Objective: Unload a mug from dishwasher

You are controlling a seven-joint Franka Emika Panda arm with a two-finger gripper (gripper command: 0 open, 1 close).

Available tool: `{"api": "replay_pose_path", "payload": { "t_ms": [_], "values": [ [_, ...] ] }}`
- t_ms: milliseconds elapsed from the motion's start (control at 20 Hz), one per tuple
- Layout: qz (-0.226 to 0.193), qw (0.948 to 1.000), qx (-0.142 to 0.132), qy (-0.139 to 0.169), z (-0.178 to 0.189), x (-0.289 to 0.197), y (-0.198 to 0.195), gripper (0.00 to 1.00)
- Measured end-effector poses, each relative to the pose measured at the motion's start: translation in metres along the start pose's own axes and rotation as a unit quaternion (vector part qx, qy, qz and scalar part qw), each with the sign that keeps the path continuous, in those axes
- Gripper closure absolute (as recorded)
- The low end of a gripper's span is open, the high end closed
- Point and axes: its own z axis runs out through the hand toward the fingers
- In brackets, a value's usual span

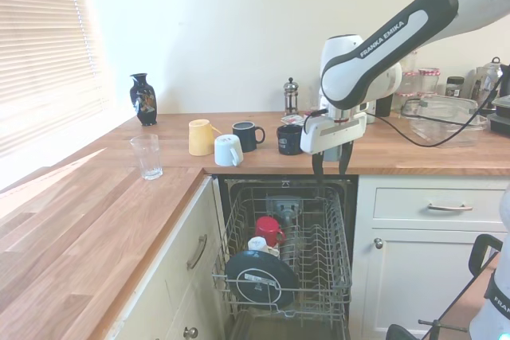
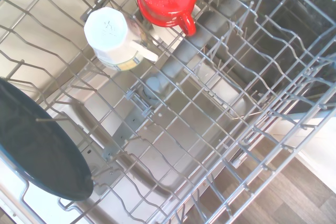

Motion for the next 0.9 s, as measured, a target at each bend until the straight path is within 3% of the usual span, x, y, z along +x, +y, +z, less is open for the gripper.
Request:
{"api": "replay_pose_path", "payload": {
  "t_ms": [250,550,900],
  "values": [
    [-0.012,0.9999,-0.009,0.005,0.005,-0.001,-0.002,0.00],
    [-0.060,0.9979,-0.012,0.024,0.024,-0.013,-0.025,0.00],
    [-0.139,0.9895,-0.029,0.026,0.075,-0.022,-0.053,0.00]
  ]
}}
